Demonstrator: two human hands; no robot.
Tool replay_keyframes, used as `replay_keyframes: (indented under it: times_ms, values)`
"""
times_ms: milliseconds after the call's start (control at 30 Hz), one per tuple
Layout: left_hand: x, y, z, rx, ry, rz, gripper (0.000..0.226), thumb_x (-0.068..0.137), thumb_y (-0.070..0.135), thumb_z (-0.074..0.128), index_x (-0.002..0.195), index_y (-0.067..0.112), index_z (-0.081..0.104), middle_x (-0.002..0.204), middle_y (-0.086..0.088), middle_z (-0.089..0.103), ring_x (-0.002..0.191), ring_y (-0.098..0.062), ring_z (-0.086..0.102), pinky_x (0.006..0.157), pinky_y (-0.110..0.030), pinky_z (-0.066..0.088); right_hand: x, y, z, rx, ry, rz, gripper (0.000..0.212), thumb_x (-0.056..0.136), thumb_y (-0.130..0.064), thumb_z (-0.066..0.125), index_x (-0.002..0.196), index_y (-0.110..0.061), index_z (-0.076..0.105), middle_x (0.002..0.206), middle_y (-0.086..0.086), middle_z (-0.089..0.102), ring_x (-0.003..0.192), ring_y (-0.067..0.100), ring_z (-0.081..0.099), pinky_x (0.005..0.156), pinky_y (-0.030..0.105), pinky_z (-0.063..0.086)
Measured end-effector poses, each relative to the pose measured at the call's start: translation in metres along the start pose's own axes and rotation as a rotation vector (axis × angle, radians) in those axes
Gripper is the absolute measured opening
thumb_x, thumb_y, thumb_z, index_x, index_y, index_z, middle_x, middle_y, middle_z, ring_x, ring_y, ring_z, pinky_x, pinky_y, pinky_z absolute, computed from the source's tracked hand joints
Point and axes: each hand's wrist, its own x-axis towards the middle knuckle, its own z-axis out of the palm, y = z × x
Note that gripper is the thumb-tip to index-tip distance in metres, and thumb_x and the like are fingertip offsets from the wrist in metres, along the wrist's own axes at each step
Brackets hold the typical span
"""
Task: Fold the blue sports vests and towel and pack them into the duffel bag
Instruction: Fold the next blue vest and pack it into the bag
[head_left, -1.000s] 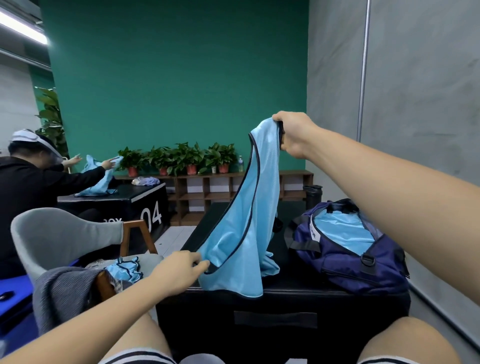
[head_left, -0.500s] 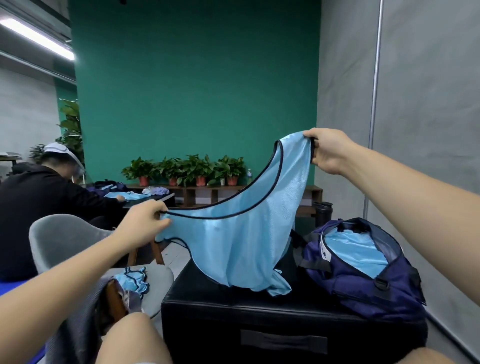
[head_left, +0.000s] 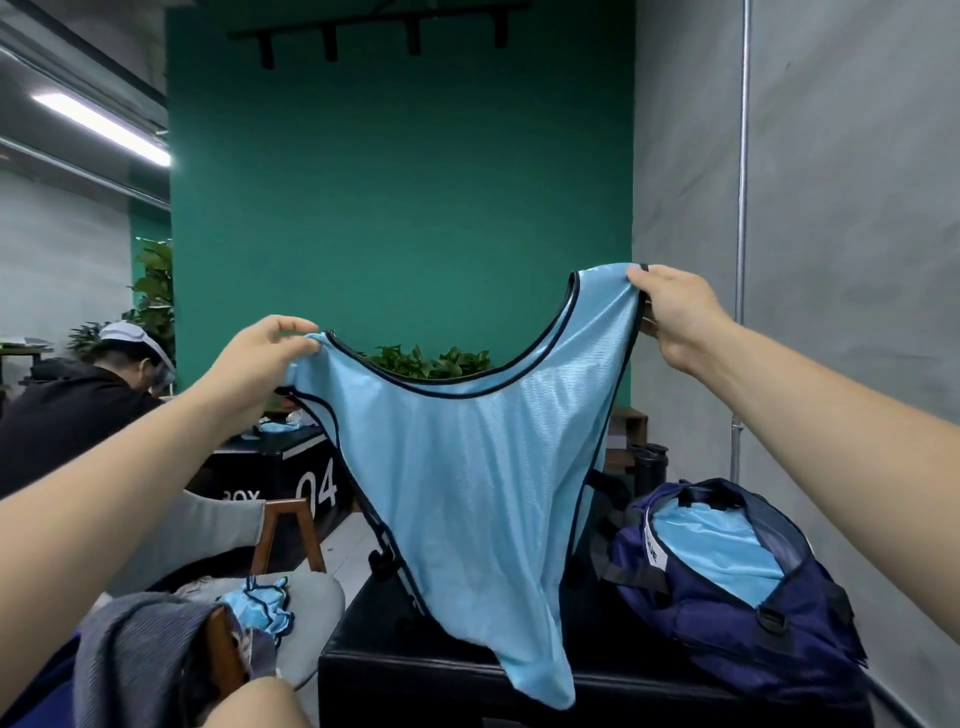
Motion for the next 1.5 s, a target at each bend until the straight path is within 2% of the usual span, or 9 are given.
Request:
replay_keyframes:
  times_ms: [67, 200, 333, 500, 700, 833, 1000, 1300, 1500]
  values:
    - [0.009, 0.01, 0.0, -0.063, 0.035, -0.001, 0.015, 0.091, 0.018, 0.077, 0.105, 0.019, 0.073, 0.106, -0.005, 0.074, 0.103, -0.023, 0.065, 0.101, -0.048, 0.051, 0.001, -0.005, -0.001, 0.001, 0.026, -0.036, 0.021, 0.095, -0.038, 0.072, 0.088, -0.02, 0.067, 0.092, 0.004, 0.065, 0.083, 0.02, 0.058, 0.079, 0.036, 0.051]
    - [0.015, 0.039, 0.004, -0.088, 0.132, 0.076, 0.005, 0.099, 0.017, 0.071, 0.1, 0.019, 0.075, 0.096, -0.001, 0.073, 0.09, -0.016, 0.063, 0.086, -0.034, 0.05, 0.001, -0.017, -0.007, -0.009, 0.092, -0.119, 0.035, 0.083, -0.052, 0.076, 0.082, -0.019, 0.064, 0.084, 0.005, 0.055, 0.079, 0.02, 0.048, 0.076, 0.04, 0.045]
    - [0.016, 0.068, 0.001, -0.137, 0.178, 0.176, 0.009, 0.101, 0.019, 0.072, 0.108, 0.016, 0.077, 0.091, 0.004, 0.074, 0.08, -0.009, 0.065, 0.08, -0.026, 0.053, -0.005, -0.032, -0.012, 0.001, 0.184, -0.214, 0.038, 0.092, -0.045, 0.075, 0.087, -0.008, 0.067, 0.079, 0.0, 0.052, 0.075, 0.017, 0.042, 0.07, 0.034, 0.039]
    - [0.015, 0.07, 0.001, -0.12, 0.088, 0.208, 0.015, 0.099, 0.02, 0.077, 0.112, 0.014, 0.08, 0.099, -0.005, 0.078, 0.084, -0.014, 0.07, 0.086, -0.031, 0.059, -0.005, -0.025, -0.015, -0.041, 0.167, -0.235, 0.042, 0.098, -0.039, 0.073, 0.099, 0.002, 0.066, 0.085, 0.002, 0.053, 0.076, 0.017, 0.042, 0.07, 0.03, 0.038]
    - [0.026, 0.019, 0.017, 0.019, 0.034, 0.127, 0.019, 0.091, 0.026, 0.086, 0.109, 0.022, 0.082, 0.099, -0.006, 0.082, 0.078, -0.012, 0.073, 0.08, -0.03, 0.061, 0.001, 0.021, -0.017, -0.065, 0.163, -0.106, 0.036, 0.099, -0.036, 0.074, 0.103, 0.0, 0.071, 0.088, 0.001, 0.062, 0.078, 0.015, 0.052, 0.072, 0.027, 0.045]
    - [0.044, -0.02, 0.04, 0.16, -0.025, 0.113, 0.018, 0.094, 0.025, 0.083, 0.112, 0.019, 0.081, 0.095, -0.001, 0.078, 0.065, 0.005, 0.068, 0.061, -0.009, 0.052, 0.015, 0.07, -0.014, -0.075, 0.155, 0.011, 0.023, 0.097, -0.035, 0.076, 0.089, -0.014, 0.07, 0.083, 0.0, 0.06, 0.075, 0.016, 0.051, 0.068, 0.028, 0.045]
    - [0.082, -0.066, 0.062, 0.393, -0.172, 0.115, 0.012, 0.095, 0.029, 0.082, 0.106, 0.03, 0.08, 0.096, 0.009, 0.081, 0.085, -0.005, 0.074, 0.08, -0.025, 0.054, 0.046, 0.131, -0.012, -0.074, 0.155, 0.101, 0.019, 0.096, -0.032, 0.079, 0.095, -0.014, 0.073, 0.089, 0.005, 0.064, 0.078, 0.018, 0.055, 0.072, 0.033, 0.052]
    - [0.139, -0.149, 0.097, 0.837, -0.495, 0.262, 0.027, 0.088, 0.028, 0.088, 0.108, 0.035, 0.072, 0.085, 0.017, 0.075, 0.088, 0.001, 0.069, 0.074, -0.023, 0.049, 0.104, 0.222, -0.014, -0.194, 0.049, 0.209, 0.028, 0.087, -0.031, 0.088, 0.1, -0.008, 0.08, 0.104, 0.011, 0.079, 0.084, 0.021, 0.071, 0.083, 0.037, 0.062]
    - [0.168, -0.213, 0.123, 0.748, -0.469, 0.119, 0.023, 0.097, 0.025, 0.079, 0.118, 0.033, 0.072, 0.101, 0.013, 0.073, 0.094, 0.0, 0.066, 0.083, -0.029, 0.047, 0.12, 0.272, -0.005, -0.245, -0.072, 0.353, 0.014, 0.087, -0.017, 0.088, 0.084, -0.019, 0.075, 0.088, 0.006, 0.073, 0.071, 0.019, 0.062, 0.062, 0.03, 0.049]
